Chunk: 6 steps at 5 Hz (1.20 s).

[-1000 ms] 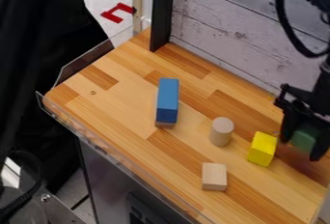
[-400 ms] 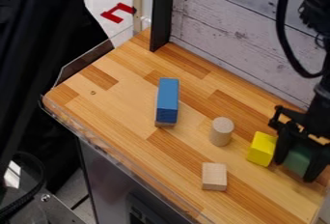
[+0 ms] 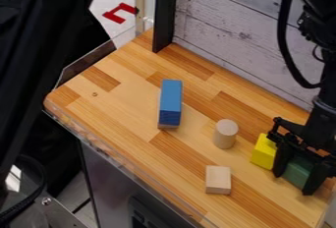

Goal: Put the green cube to the right side of the table, next to the yellow cube

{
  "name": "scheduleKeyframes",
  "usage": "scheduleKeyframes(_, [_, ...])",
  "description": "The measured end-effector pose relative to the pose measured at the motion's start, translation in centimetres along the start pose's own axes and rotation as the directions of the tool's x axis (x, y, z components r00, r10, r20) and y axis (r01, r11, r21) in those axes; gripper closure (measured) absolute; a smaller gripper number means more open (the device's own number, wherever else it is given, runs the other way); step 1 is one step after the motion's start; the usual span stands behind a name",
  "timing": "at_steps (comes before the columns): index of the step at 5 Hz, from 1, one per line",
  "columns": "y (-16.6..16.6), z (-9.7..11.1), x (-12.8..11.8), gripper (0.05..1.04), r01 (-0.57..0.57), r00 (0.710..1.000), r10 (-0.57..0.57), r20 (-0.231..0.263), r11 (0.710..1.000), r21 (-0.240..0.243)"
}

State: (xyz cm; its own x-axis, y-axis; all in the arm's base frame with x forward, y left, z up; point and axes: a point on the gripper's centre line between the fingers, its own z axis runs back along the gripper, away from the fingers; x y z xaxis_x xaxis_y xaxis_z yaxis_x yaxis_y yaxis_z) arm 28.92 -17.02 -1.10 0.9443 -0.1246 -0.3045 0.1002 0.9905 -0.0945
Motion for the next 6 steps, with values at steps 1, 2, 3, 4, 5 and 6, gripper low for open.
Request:
scheduleKeyframes(1, [0.2, -0.1, 0.5, 0.446, -0.006, 1.0, 0.006, -0.006, 1.0, -0.005])
scheduleKeyframes(2, [0.2, -0.3, 0.6, 0.161, 0.0, 1.0, 0.0, -0.018, 1.0, 0.003])
scheduleKeyframes(3, [0.4, -0.2, 0.4, 0.088, 0.0, 1.0, 0.0, 0.007, 1.0, 0.014])
scheduleKeyframes(4, [0.7, 1.8, -0.1, 0.087, -0.019, 0.997, 0.017, 0.069, 0.999, 0.034])
scheduleKeyframes(5, [0.9, 5.3, -0.7, 0.087, -0.041, 0.988, 0.032, 0.153, 0.998, 0.054])
scheduleKeyframes(6, [1.7, 7.8, -1.7, 0.087, -0.072, 0.977, 0.057, 0.208, 0.995, 0.065])
